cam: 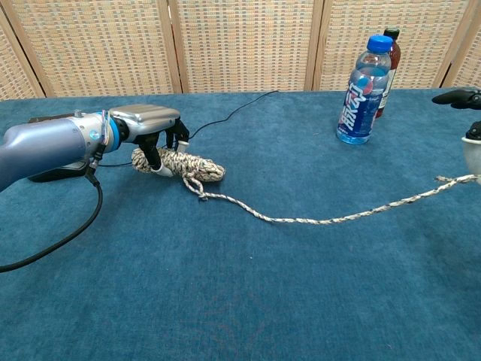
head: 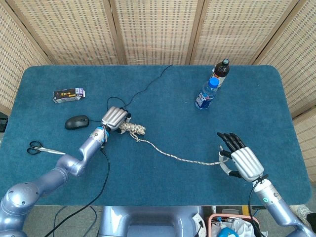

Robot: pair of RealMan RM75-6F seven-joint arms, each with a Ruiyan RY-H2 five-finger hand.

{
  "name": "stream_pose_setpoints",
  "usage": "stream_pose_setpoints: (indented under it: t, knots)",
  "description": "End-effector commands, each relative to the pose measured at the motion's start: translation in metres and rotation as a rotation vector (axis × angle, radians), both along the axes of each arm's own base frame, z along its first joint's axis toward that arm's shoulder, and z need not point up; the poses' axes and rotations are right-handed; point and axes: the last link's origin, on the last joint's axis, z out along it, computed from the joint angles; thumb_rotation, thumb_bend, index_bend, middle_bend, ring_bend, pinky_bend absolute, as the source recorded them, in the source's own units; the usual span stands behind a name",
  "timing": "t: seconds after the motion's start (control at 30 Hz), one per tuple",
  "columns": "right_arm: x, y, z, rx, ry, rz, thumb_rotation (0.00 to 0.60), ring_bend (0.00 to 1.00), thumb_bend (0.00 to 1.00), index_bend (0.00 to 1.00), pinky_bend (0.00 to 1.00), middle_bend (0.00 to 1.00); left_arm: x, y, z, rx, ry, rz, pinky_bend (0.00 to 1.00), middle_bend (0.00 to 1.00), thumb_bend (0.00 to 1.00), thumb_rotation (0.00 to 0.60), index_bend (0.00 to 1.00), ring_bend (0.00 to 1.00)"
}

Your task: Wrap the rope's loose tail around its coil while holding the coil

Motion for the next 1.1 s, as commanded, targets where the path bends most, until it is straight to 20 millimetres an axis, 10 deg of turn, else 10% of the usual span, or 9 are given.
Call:
stream_pose_setpoints:
  t: [0.03,0.47,1.1]
  knots:
    - [0.001,0.001,0.001,-0.001,-0.003,0.003,0.6,0.0,0.44,0.7,0.0,0.0,-0.005,-0.005,0.01,-0.001,-0.017,-0.014,0.49,0.46,0.26,0.6,0.59,0.37]
    - [0.038,-0.004,0.055,-0.001,-0.166,0.085,0.6,0.0,0.44,0.7,0.0,0.0,-0.004,-0.026,0.041,-0.04,-0.107,-0.025,0.52,0.48,0.27,0.6,0.6,0.4]
    - [0.183,-0.065,0.125,0.03,-0.135,0.248,0.6,0.0,0.44,0.71,0.0,0.0,0.08,-0.046,-0.009,-0.067,-0.121,-0.173,0.52,0.48,0.27,0.6,0.61,0.4]
